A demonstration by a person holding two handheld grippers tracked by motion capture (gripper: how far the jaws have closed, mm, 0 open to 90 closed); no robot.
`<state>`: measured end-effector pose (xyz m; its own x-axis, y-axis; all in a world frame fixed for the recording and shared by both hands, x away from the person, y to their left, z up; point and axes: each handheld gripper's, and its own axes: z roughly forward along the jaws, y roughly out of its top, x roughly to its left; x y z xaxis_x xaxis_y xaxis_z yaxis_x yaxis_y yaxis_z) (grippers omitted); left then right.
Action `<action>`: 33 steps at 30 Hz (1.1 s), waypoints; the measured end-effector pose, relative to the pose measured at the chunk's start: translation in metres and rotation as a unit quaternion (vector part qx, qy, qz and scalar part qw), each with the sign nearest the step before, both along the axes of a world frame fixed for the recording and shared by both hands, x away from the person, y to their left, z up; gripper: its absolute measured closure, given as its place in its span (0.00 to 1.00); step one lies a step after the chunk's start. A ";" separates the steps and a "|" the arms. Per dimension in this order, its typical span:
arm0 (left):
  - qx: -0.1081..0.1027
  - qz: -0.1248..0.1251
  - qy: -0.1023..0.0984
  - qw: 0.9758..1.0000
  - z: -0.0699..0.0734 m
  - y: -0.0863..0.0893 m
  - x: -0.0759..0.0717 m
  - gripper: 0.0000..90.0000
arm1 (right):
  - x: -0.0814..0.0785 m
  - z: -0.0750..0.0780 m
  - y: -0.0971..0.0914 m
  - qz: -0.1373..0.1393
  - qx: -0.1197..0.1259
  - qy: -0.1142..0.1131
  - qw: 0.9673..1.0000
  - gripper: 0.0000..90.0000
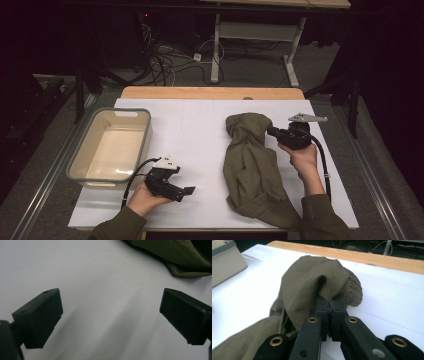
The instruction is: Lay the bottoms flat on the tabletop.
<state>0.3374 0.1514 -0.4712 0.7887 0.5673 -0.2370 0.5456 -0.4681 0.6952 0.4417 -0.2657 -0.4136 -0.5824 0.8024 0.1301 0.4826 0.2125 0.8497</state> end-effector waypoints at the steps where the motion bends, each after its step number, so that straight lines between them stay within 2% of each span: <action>1: 0.001 -0.001 0.000 1.000 0.000 0.000 0.000 0.05 | 0.000 0.001 0.002 0.003 -0.001 -0.001 1.000 0.98; 8: 0.002 -0.001 0.000 1.000 0.000 0.000 0.000 0.05 | -0.004 0.010 0.016 0.021 -0.003 -0.015 1.000 0.98; 19: 0.001 -0.002 0.000 1.000 0.000 0.000 0.000 0.05 | -0.007 0.009 0.037 0.046 -0.013 -0.018 0.999 0.98; 26: 0.001 -0.002 0.000 1.000 0.000 0.001 0.001 0.05 | -0.010 0.007 0.054 0.068 -0.029 -0.022 0.997 0.98; 33: -0.001 -0.001 0.000 1.000 0.000 0.000 0.000 0.05 | -0.016 0.005 0.076 0.101 -0.047 -0.024 0.994 0.98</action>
<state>0.3375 0.1515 -0.4711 0.7897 0.5659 -0.2369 0.5443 -0.4682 0.6961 0.4256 -0.1893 -0.4087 -0.7360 0.6764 0.0292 0.3825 0.3798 0.8423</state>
